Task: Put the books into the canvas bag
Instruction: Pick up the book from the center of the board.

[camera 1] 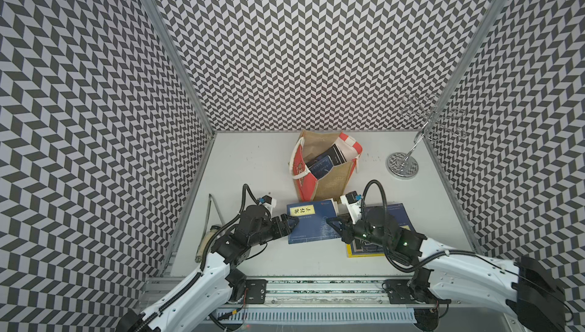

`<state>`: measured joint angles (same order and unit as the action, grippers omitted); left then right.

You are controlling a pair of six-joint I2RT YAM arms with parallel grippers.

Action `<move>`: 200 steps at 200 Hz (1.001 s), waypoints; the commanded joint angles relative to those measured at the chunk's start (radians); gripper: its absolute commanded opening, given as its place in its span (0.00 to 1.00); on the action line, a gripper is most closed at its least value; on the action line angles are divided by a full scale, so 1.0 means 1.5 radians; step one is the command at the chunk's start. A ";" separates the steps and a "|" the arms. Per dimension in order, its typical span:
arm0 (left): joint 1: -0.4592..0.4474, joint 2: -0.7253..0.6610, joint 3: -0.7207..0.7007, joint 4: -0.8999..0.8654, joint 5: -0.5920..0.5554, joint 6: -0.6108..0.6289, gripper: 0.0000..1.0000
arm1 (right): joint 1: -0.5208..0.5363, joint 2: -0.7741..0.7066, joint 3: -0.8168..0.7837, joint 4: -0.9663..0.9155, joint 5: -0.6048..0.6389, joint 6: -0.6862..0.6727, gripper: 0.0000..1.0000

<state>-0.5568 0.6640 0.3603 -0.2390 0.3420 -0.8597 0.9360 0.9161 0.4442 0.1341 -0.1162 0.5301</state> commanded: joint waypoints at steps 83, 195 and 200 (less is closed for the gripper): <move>-0.007 -0.037 0.086 0.124 0.180 0.035 0.87 | -0.070 -0.133 0.104 -0.054 -0.063 -0.034 0.00; -0.005 -0.063 0.127 0.151 0.186 0.054 0.00 | -0.070 -0.147 0.114 -0.013 -0.113 -0.038 0.48; -0.004 -0.070 0.133 0.149 0.186 0.060 0.00 | -0.070 -0.150 0.117 -0.020 -0.102 -0.035 0.55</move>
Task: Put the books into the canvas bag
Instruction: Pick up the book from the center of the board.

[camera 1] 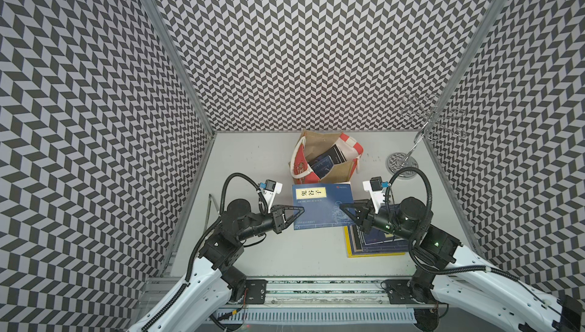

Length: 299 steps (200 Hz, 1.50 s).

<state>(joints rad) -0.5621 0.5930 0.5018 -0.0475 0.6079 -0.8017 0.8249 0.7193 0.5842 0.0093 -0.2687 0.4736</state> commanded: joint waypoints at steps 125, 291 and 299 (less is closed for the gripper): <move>0.015 -0.057 0.069 0.045 -0.002 0.096 0.00 | -0.129 0.018 0.044 0.089 -0.265 0.063 0.95; 0.099 0.474 0.476 -0.109 -0.183 0.217 0.83 | -0.262 0.386 0.668 -0.387 0.138 -0.196 0.00; 0.098 0.505 0.507 -0.140 -0.205 0.221 0.82 | -0.263 0.403 0.697 -0.402 0.152 -0.202 0.00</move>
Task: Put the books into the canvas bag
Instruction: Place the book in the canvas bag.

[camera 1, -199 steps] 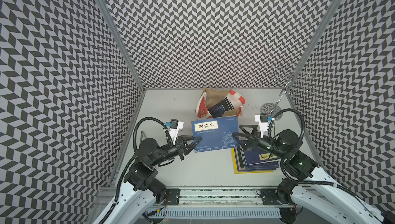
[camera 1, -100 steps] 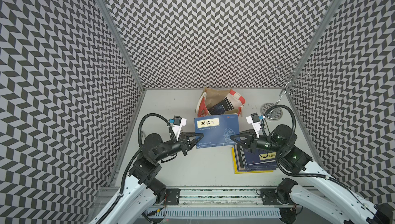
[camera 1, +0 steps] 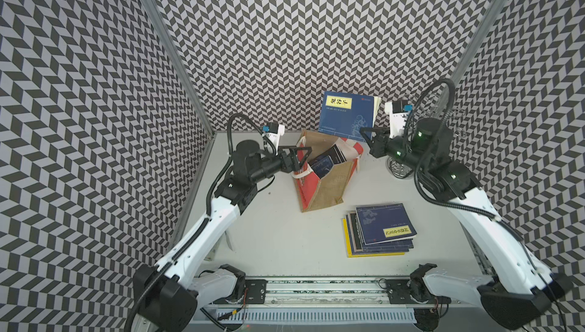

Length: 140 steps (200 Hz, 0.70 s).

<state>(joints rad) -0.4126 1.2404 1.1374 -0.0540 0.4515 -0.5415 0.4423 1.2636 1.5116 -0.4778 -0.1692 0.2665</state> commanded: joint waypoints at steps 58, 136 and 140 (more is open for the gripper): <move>-0.031 0.209 0.235 -0.296 -0.231 0.076 0.64 | -0.008 0.085 0.146 -0.120 0.053 -0.110 0.00; -0.060 0.225 0.237 -0.359 -0.323 0.096 0.08 | 0.088 0.111 0.104 -0.192 0.057 -0.156 0.00; -0.059 0.222 0.232 -0.359 -0.325 0.096 0.06 | 0.097 0.116 0.106 -0.198 0.063 -0.156 0.00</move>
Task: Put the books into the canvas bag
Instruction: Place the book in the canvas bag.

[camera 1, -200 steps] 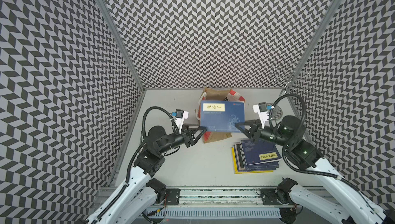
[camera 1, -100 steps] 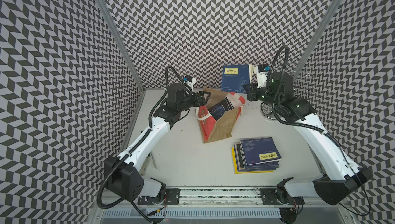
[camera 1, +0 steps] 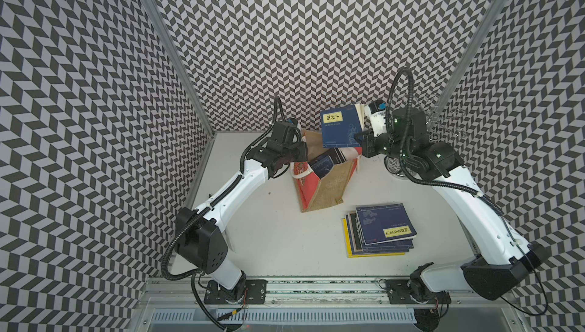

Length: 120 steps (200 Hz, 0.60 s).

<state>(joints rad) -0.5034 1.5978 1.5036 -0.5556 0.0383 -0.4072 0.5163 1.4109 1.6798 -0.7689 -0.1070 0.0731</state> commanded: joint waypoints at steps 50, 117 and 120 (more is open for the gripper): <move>0.033 -0.059 -0.071 -0.013 -0.048 0.007 0.00 | 0.156 0.129 0.080 -0.108 0.152 -0.021 0.00; 0.088 -0.120 -0.141 0.022 0.010 0.032 0.00 | 0.253 0.340 0.266 -0.331 0.378 0.047 0.00; 0.090 -0.123 -0.144 0.022 0.011 0.033 0.00 | 0.253 0.343 0.267 -0.335 0.384 0.052 0.00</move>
<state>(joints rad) -0.3916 1.4681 1.3148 -0.5301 0.0235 -0.3801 0.8833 1.8828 2.0609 -1.1599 0.3328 0.0910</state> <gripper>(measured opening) 0.048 0.094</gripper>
